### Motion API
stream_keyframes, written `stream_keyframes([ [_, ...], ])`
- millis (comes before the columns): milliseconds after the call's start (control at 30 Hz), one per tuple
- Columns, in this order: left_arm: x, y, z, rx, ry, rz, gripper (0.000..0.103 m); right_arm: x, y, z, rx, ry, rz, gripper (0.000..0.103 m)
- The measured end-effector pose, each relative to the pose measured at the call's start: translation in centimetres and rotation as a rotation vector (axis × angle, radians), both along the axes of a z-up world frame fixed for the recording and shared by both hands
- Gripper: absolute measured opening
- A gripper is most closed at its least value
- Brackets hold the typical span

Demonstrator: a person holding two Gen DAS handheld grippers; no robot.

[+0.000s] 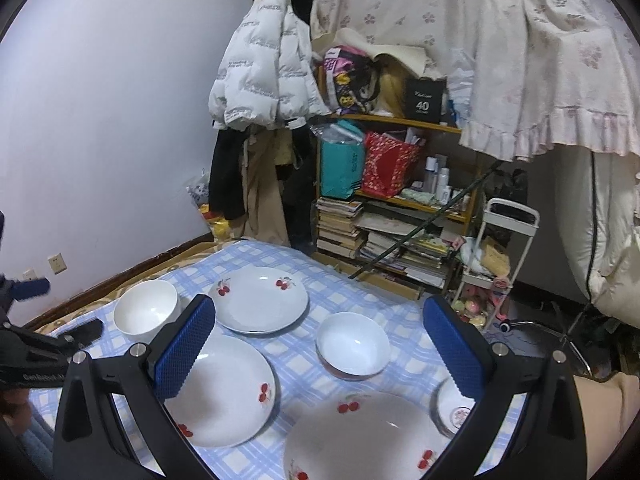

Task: Organize plates and bowls
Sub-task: 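Move both grippers toward the large white cherry-print plate's rim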

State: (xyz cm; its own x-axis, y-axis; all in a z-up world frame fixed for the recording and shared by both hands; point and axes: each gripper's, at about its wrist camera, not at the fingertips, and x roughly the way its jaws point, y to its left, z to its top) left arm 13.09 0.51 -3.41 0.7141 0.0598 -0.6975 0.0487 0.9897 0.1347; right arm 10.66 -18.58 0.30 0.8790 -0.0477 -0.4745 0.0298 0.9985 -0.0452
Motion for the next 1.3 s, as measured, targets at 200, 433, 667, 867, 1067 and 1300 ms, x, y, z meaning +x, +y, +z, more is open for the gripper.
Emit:
stream_keyframes([
  [200, 1.7, 0.0, -2.8, -0.033, 0.063, 0.013, 0.102, 2.7, 0.9, -1.7, 0.009, 0.05, -0.002, 0.103],
  [433, 2.7, -0.6, -5.9, -0.013, 0.12, -0.006, 0.102, 4.9, 1.3, -5.1, 0.021, 0.126, 0.013, 0.103],
  [667, 4.2, -0.4, -9.0, -0.029, 0.203, 0.026, 0.102, 6.8, 1.6, -9.0, 0.037, 0.225, 0.032, 0.099],
  [867, 5.2, -0.4, -10.7, -0.046, 0.252, 0.035, 0.102, 8.0, 2.1, -10.9, 0.046, 0.262, 0.063, 0.099],
  [1067, 6.0, -0.3, -12.3, -0.053, 0.3, 0.044, 0.102, 8.8, 2.2, -12.9, 0.064, 0.301, 0.076, 0.098],
  [1300, 6.7, -0.1, -13.5, -0.057, 0.331, 0.045, 0.102, 9.4, 2.8, -15.2, 0.055, 0.36, 0.114, 0.09],
])
